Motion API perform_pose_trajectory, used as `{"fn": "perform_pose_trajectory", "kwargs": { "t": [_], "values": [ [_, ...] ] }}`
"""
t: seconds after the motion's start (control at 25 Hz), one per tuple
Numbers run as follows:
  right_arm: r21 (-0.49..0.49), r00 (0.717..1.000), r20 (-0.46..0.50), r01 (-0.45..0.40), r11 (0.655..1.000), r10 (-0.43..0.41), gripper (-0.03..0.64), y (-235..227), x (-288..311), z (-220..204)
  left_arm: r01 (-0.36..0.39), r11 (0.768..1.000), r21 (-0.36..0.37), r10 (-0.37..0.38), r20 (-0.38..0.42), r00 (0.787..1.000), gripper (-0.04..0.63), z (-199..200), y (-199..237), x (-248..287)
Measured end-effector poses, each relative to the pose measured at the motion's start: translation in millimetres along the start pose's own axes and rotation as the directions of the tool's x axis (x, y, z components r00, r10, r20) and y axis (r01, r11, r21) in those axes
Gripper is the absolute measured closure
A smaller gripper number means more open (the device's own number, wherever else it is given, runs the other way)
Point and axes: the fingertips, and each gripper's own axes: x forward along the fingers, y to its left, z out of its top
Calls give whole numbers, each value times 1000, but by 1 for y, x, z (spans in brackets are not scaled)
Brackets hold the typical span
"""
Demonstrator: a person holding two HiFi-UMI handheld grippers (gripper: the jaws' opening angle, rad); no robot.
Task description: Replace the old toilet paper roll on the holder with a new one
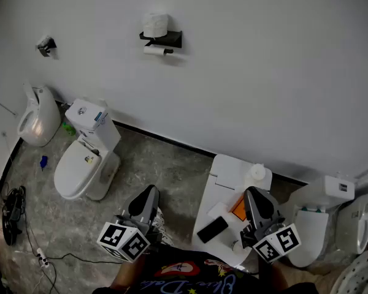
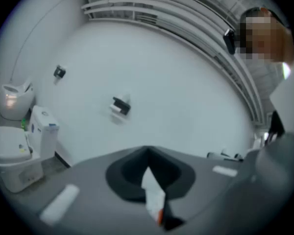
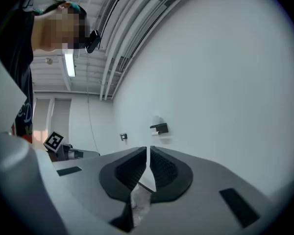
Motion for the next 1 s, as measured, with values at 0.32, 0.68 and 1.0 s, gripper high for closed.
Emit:
{"fn": "perform_pose_trajectory", "kwargs": {
  "t": [0.32, 0.68, 1.0],
  "values": [
    [40, 984, 124, 127, 991, -131, 601, -24, 206, 13, 99, 994, 55, -96, -59, 994, 598, 80, 148, 124],
    [51, 968, 199, 145, 988, -152, 601, -12, 399, 45, 229, 968, 102, -218, -108, 970, 598, 165, 262, 245],
    [103, 981, 151, 108, 989, -122, 601, -8, 444, 44, 290, 933, -214, -300, -15, 954, 598, 183, 299, 308]
  ]
}}
